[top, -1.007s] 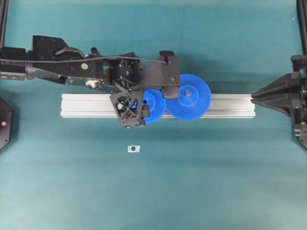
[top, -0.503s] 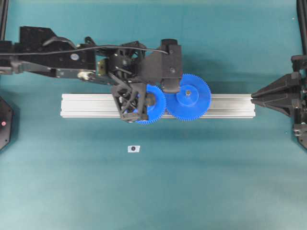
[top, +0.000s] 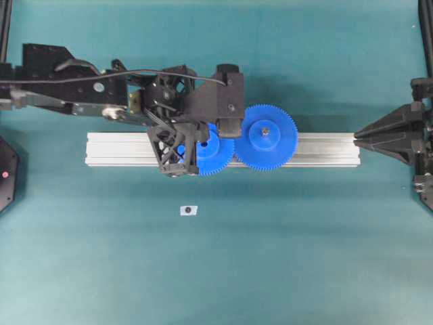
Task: Find the location of the shaft and insert the small gear.
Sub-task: 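Open the left gripper and pull it back from the gear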
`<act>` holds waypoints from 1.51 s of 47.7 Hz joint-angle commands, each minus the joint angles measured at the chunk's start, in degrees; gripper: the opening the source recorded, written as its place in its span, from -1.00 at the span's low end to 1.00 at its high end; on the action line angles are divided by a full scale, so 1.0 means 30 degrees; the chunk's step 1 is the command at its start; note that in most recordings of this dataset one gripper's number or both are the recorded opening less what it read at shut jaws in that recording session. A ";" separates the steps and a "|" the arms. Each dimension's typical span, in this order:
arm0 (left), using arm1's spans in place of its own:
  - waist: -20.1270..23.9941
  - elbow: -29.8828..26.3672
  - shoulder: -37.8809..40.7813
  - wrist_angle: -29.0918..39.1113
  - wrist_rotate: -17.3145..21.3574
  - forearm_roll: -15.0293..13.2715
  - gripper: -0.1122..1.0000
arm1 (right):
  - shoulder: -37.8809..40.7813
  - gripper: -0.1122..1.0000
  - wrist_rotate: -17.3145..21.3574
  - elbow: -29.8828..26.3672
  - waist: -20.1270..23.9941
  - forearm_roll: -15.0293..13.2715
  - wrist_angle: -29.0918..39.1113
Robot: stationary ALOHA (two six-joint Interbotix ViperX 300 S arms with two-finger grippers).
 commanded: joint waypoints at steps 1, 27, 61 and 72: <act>0.0029 -0.0088 0.0176 -0.0234 -0.0146 0.0000 -0.79 | 0.0088 -0.43 0.0176 -0.0176 -0.0029 0.0059 -0.0176; 0.0000 -0.1172 -0.0498 0.0029 -0.0176 0.0029 -0.79 | 0.0088 -0.43 0.0176 -0.0088 -0.0029 0.0029 -0.0293; -0.0439 -0.0469 0.0322 -0.0029 -0.0820 0.0029 -0.79 | 0.0088 -0.43 0.0205 0.0029 -0.0117 0.0059 -0.0557; -0.0439 -0.0732 -0.2051 0.0791 -0.0850 0.0029 -0.79 | 0.0059 -0.43 0.0205 0.0029 -0.0293 0.0059 -0.0586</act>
